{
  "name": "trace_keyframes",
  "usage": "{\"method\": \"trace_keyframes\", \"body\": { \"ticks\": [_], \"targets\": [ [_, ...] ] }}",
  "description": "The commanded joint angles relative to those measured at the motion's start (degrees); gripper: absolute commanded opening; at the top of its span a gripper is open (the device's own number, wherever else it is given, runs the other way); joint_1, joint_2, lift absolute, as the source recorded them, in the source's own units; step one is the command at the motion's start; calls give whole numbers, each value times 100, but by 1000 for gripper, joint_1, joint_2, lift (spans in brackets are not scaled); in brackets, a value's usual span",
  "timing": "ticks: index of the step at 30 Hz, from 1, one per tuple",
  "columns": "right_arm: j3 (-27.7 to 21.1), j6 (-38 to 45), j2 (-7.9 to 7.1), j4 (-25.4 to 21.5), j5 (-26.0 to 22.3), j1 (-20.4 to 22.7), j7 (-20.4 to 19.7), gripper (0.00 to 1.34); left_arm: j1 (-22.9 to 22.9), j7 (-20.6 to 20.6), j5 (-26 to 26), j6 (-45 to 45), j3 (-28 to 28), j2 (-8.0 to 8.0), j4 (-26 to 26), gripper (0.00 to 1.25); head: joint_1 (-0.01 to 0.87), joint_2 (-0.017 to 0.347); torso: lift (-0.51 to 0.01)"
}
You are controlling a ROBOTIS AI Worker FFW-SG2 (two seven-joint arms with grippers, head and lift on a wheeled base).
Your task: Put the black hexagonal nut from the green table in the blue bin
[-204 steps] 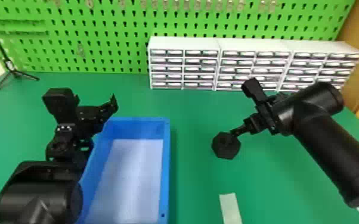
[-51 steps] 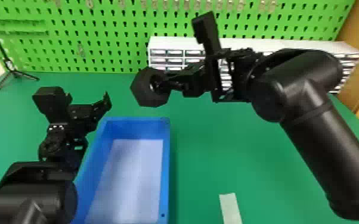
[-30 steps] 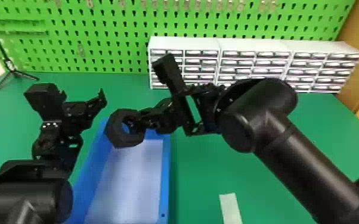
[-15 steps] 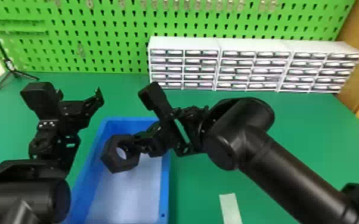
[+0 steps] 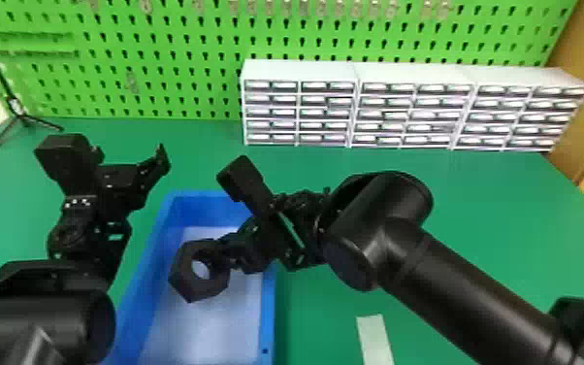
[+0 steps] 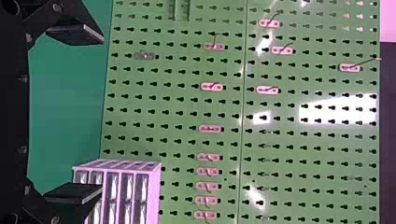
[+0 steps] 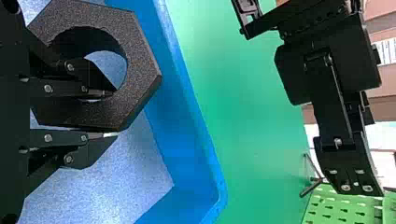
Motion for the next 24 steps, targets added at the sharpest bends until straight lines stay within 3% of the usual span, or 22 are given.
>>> {"method": "trace_keyframes", "body": {
  "ticks": [1, 9, 13, 16, 18, 24],
  "targets": [
    [18, 16, -16, 1, 17, -12, 1, 328, 0, 0, 8, -1, 0, 0, 3, 1086, 686, 28, -96],
    [106, 33, -51, 1, 52, -47, 1, 364, -8, 0, 8, -1, 0, 0, -6, 1085, 686, 28, -96],
    [106, 33, -60, 1, 52, -47, 1, 881, -8, 0, -10, -1, -9, 0, 3, 1086, 686, 28, -96],
    [106, 60, -69, 1, 52, -56, 1, 1155, -8, 0, -10, -1, -9, 0, 3, 1086, 686, 28, -96],
    [97, 68, -69, 1, 52, -56, 1, 1238, -17, 0, -10, -1, -9, 0, 3, 1086, 686, 28, -96],
    [53, 121, -86, 1, 70, -65, 1, 1282, -17, 0, -10, -9, -9, 0, 3, 1086, 686, 28, -96]
  ]
}}
